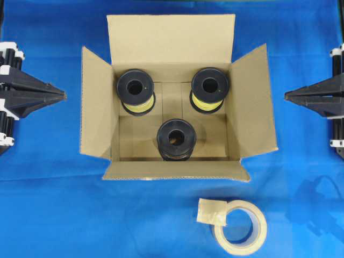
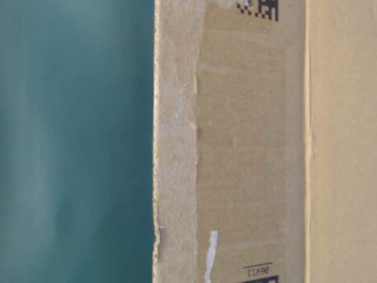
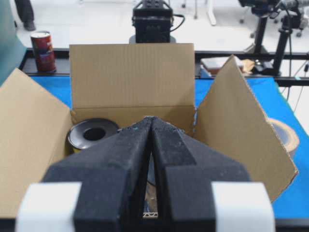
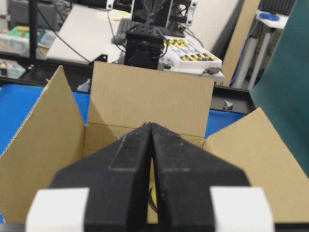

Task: Close the cardboard box.
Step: 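Move both grippers inward toward the left and right box flaps, then push the left and right side flaps inward over the spools with both grippers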

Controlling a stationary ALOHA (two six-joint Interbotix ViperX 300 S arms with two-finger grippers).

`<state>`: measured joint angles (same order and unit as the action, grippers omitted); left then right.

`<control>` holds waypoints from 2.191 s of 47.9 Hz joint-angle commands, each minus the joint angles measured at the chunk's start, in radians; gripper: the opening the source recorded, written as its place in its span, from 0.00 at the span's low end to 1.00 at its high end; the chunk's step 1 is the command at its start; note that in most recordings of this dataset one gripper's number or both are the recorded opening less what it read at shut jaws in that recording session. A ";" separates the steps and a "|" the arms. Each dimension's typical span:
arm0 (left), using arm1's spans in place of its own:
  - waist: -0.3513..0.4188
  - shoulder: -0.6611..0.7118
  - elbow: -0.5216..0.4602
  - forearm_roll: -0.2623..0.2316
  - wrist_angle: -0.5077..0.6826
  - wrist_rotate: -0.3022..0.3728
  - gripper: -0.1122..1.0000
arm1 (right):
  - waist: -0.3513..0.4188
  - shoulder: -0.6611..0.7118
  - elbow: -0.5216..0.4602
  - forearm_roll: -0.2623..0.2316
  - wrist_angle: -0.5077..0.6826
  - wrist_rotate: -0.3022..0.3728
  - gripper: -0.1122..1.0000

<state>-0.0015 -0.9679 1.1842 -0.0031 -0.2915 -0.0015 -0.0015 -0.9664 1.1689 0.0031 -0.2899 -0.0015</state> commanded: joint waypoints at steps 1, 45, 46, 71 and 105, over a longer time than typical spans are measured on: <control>0.008 -0.044 -0.018 -0.028 0.048 0.014 0.10 | -0.003 -0.002 -0.017 0.000 -0.002 -0.002 0.10; 0.098 -0.086 0.242 -0.037 0.147 -0.077 0.10 | -0.081 0.160 0.178 0.063 0.021 0.020 0.10; 0.097 -0.077 0.244 -0.037 0.137 -0.080 0.10 | -0.081 0.172 0.178 0.063 0.008 0.020 0.10; 0.087 0.249 0.144 -0.031 -0.179 -0.057 0.10 | -0.081 0.385 0.061 0.057 -0.137 0.006 0.10; 0.110 0.718 -0.207 -0.032 -0.212 -0.005 0.10 | -0.081 0.719 -0.225 0.044 -0.160 0.003 0.10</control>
<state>0.1012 -0.2669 1.0170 -0.0353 -0.5016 -0.0107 -0.0813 -0.2592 0.9817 0.0506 -0.4372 0.0031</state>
